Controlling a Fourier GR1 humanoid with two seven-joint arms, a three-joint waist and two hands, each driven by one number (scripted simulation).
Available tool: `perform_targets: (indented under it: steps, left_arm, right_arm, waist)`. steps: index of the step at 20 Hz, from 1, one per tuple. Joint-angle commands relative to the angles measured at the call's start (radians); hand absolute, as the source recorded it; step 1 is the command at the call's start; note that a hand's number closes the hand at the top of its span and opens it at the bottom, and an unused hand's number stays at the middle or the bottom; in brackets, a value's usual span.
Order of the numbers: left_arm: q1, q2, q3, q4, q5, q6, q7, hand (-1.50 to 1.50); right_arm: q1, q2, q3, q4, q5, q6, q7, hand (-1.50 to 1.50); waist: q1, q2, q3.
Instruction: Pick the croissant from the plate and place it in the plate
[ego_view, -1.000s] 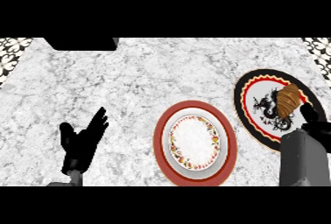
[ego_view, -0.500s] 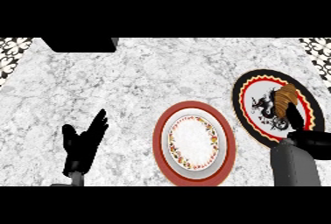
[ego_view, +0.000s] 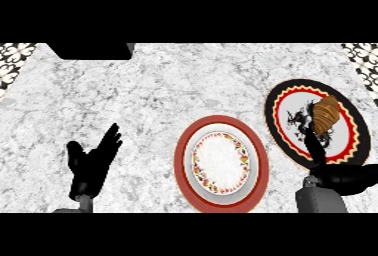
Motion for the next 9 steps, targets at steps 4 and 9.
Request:
perform_targets:
  steps: [4,9]
  left_arm:
    - [0.022,-0.001,-0.01,-0.001,-0.003,-0.016,-0.02,0.0]
    - [-0.006,-0.007,-0.005,-0.022,-0.006,0.01,0.023,0.0]
  right_arm:
    - [0.048,0.0,0.105,-0.015,0.05,0.012,0.131,-1.5]
    - [0.099,0.0,0.13,-0.02,0.048,-0.03,0.132,-1.5]
  waist:
    - [0.008,0.005,-0.001]
    - [-0.001,0.005,0.001]
